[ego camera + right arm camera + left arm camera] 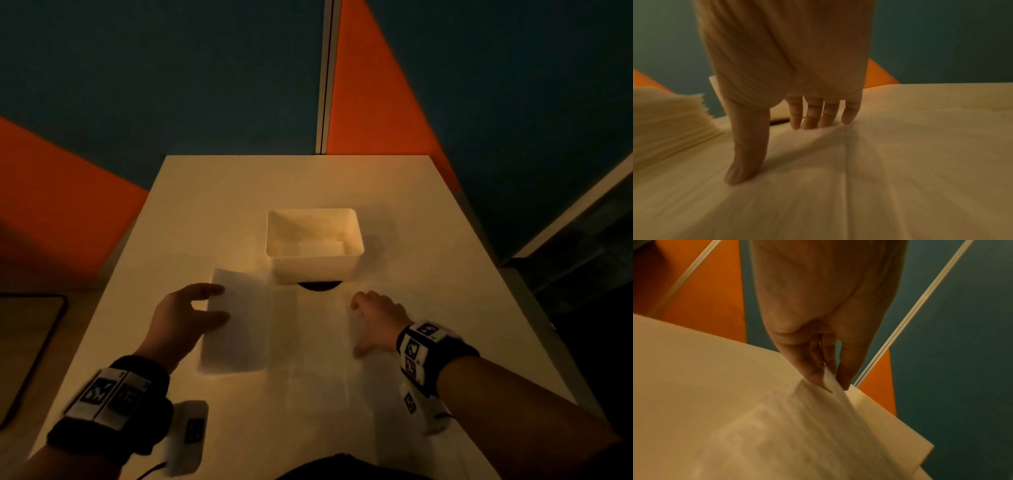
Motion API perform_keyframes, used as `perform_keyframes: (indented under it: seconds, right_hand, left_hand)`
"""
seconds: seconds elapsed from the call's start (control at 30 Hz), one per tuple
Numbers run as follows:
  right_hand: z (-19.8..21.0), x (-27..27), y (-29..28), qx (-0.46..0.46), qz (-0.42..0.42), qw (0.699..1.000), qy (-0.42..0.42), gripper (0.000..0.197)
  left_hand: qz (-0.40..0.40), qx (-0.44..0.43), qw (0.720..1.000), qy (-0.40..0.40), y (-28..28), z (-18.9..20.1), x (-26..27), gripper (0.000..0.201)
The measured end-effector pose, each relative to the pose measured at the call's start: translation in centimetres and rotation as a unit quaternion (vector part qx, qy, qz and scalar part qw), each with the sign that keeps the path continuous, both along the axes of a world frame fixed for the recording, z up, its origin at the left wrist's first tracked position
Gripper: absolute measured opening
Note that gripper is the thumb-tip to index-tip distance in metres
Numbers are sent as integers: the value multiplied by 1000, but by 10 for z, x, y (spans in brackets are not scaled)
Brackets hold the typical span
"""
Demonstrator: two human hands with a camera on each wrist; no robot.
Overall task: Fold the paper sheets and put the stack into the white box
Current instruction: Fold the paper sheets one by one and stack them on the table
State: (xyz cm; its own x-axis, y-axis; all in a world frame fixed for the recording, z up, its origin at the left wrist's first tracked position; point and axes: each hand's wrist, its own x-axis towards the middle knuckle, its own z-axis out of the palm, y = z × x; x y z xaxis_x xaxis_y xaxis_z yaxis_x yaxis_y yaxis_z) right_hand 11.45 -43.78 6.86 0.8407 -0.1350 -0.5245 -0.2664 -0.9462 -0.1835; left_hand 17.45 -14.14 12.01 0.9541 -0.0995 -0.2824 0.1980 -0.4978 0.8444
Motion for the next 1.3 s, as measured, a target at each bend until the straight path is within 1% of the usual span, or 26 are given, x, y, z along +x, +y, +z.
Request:
perform_keyframes:
  seconds: [0.07,0.13,0.2,0.47,0.7,0.77,0.83,0.93,0.97,1.0,1.03,1.07,1.1,1.13,1.2,1.23,1.3]
  right_hand:
    - [-2,0,1,-13,10,1000,3,73]
    - [-3,1,1,-14,19,1000,11,63]
    - [-4,2,2,-9,21,1000,17,58]
    - [-4,-2,4,-8,16,1000,13,66]
    - [0,-5,6,0,8,1000,9,62]
    - [2,-6,7,4,10,1000,12,60]
    - [6,-6,6,29,15,999,18,49]
    - [17,-4,2,122,-13,992,15,12]
    - [22,-3,-1,154,-21,988,12,5]
    - [28,-2,-3,185,-34,982,9,14]
    - [34,-1,-6,218,-53,975,4,19]
    - [40,-1,-9,251,-77,965,-6,17]
    - [47,-2,-12,286,-97,953,-22,12]
    - [53,-3,-15,322,-119,938,-43,7]
    - [64,-5,-20,404,-175,894,-88,5]
    - [69,-7,-20,443,-205,866,-108,7]
    - [80,-10,-20,508,-247,813,-143,16]
  left_hand:
    - [-6,38,999,-8,3,-3,0,42]
    - [-8,53,998,-14,6,-6,1,43]
    - [-13,67,998,-15,7,-9,1,43]
    - [-18,73,997,-24,8,-10,0,43]
    - [-34,83,995,-32,8,-17,1,44]
    - [-50,111,992,-43,10,-20,2,44]
    - [-72,161,981,-78,13,-24,3,46]
    - [-67,232,964,-114,16,-25,5,55]
    - [-60,243,960,-127,16,-25,6,54]
    - [-58,244,957,-146,15,-24,6,53]
    - [-61,233,956,-169,12,-22,6,50]
    - [-67,212,956,-189,8,-18,5,45]
    - [-78,180,960,-199,2,-13,4,39]
    - [-95,146,966,-193,-5,-7,1,31]
    - [-135,91,978,-133,-22,6,-4,12]
    - [-148,58,983,-89,-30,11,-7,9]
    - [-157,-7,987,35,-45,17,-11,28]
